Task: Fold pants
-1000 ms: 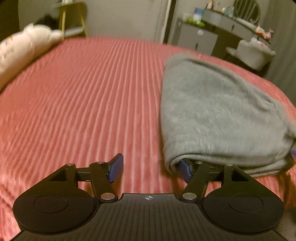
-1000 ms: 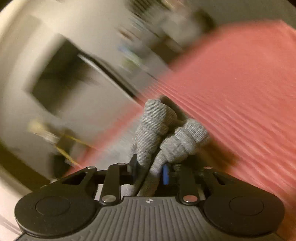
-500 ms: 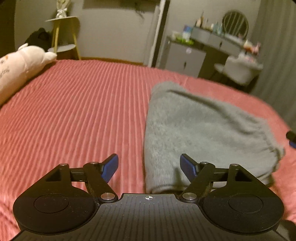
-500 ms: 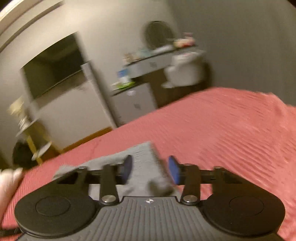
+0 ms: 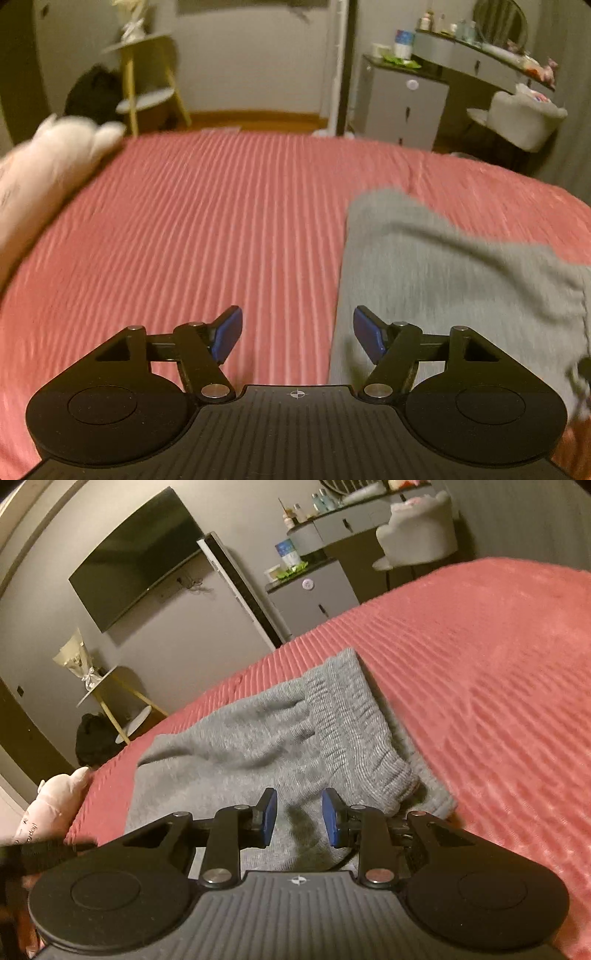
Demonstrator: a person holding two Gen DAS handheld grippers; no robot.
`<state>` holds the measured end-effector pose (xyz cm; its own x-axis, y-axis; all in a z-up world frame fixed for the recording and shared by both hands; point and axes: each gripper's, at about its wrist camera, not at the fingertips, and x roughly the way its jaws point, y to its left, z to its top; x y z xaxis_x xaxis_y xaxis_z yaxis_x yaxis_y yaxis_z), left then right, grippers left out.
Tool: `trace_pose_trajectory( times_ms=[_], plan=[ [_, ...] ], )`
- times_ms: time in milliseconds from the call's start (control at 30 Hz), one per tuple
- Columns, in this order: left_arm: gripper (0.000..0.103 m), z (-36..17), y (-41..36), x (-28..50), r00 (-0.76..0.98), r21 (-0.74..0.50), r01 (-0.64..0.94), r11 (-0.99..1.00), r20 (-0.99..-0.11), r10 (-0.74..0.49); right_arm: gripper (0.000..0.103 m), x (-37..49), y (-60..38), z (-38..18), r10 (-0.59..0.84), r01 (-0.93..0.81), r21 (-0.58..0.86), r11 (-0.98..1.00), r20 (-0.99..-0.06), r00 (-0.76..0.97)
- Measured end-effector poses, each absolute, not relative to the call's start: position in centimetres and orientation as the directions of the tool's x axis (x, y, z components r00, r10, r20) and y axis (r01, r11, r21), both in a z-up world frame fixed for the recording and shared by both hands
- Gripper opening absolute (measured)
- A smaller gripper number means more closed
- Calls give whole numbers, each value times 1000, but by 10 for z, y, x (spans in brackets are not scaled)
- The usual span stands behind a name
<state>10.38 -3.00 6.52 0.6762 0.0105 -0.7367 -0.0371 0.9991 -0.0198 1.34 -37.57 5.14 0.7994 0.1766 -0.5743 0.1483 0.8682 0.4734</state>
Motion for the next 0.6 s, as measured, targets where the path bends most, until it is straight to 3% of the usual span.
trace_pose_trajectory(
  times_ms=[133, 233, 333, 433, 500, 600],
  plan=[
    [72, 54, -58, 168, 664, 66, -12, 998, -745, 58, 26, 6, -369, 51, 168, 149, 458, 876, -580, 797],
    [65, 30, -79, 215, 609, 95, 12, 995, -790, 68, 26, 6, -370, 49, 172, 150, 472, 869, -571, 803],
    [72, 15, -98, 249, 589, 216, -7, 976, -788, 178, 26, 7, -371, 45, 174, 147, 476, 867, -566, 806],
    [72, 27, -107, 251, 685, 304, -84, 949, -674, 277, 26, 9, -369, 44, 166, 140, 454, 880, -570, 805],
    [83, 32, -110, 242, 724, 380, -97, 920, -607, 327, 26, 10, -367, 45, 160, 136, 437, 889, -574, 803],
    [83, 33, -93, 220, 682, 269, 15, 963, -707, 187, 26, 9, -368, 45, 168, 133, 449, 884, -569, 805]
  ],
)
